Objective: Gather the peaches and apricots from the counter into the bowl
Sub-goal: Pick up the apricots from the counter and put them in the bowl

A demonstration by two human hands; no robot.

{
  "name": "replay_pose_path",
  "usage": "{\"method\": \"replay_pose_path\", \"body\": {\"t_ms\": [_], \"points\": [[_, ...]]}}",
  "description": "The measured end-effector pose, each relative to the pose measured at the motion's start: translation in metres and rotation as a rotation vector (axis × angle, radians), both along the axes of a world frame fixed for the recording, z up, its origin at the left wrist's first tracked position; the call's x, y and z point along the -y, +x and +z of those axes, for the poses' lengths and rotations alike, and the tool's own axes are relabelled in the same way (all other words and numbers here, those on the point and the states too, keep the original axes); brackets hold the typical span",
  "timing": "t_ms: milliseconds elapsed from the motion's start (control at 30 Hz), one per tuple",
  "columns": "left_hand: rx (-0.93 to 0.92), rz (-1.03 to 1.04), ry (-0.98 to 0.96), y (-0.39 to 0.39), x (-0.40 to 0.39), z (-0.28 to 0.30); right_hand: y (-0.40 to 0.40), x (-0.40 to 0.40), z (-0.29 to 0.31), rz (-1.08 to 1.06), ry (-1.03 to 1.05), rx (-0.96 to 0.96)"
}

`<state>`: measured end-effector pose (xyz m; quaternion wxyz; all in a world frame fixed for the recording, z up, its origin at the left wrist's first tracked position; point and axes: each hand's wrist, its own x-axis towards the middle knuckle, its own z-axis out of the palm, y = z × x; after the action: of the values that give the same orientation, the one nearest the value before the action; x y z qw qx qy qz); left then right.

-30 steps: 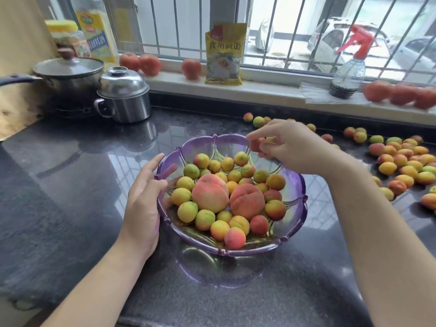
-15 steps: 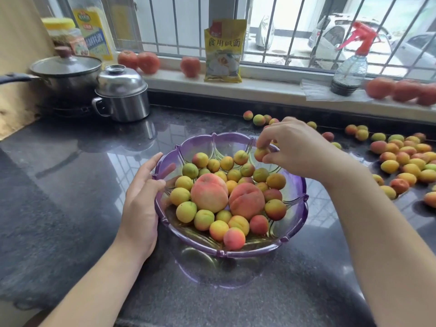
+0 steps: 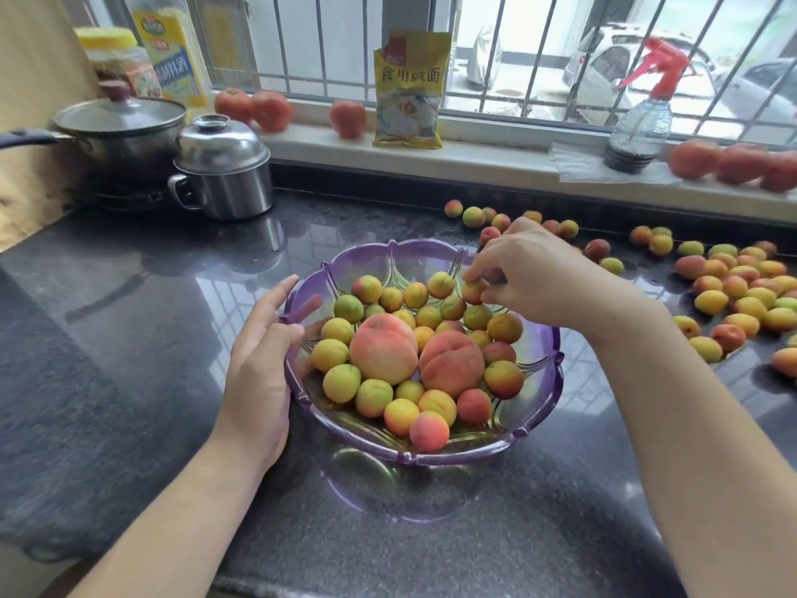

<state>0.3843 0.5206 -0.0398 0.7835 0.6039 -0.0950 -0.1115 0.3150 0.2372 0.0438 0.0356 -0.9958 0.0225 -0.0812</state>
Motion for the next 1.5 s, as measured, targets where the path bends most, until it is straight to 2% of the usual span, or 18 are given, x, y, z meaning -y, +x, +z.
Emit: {"method": "replay_pose_path", "body": {"t_ms": [200, 267, 300, 367, 400, 467, 533, 667, 967, 1100, 1300, 1500], "points": [[0.002, 0.001, -0.001, 0.0, 0.001, 0.0, 0.0, -0.001, 0.0, -0.043, 0.008, 0.024], [0.003, -0.003, 0.004, 0.0, 0.0, 0.0, -0.004, 0.004, 0.003, -0.042, 0.104, 0.045], [0.002, -0.005, 0.006, 0.0, 0.0, 0.0, -0.006, 0.009, 0.005, -0.067, 0.215, 0.105], [0.001, -0.007, 0.009, -0.001, 0.0, 0.001, -0.007, 0.028, 0.003, -0.2, 0.456, 0.358], [0.002, -0.007, 0.011, -0.001, 0.0, 0.001, -0.008, 0.042, -0.003, -0.31, 0.507, 0.493], [0.003, -0.008, 0.013, -0.001, 0.0, 0.001, -0.012, 0.066, -0.024, -0.565, 0.458, 0.648], [0.001, -0.004, 0.01, 0.0, 0.0, 0.0, -0.021, 0.08, -0.05, -0.743, 0.388, 0.653], [0.009, -0.007, -0.001, 0.0, 0.001, -0.001, -0.031, 0.085, -0.079, -0.889, 0.409, 0.529], [0.012, 0.003, -0.02, 0.001, 0.001, -0.002, -0.012, 0.089, -0.079, -0.942, 0.197, 0.301], [0.018, 0.003, -0.02, 0.0, 0.001, -0.002, -0.01, 0.089, -0.079, -0.958, 0.157, 0.27], [0.01, -0.004, -0.024, 0.001, 0.001, -0.002, -0.019, 0.082, -0.079, -0.915, 0.239, 0.369], [0.024, -0.01, -0.009, 0.0, 0.0, -0.001, -0.023, 0.082, -0.076, -0.75, 0.412, 0.681]]}}
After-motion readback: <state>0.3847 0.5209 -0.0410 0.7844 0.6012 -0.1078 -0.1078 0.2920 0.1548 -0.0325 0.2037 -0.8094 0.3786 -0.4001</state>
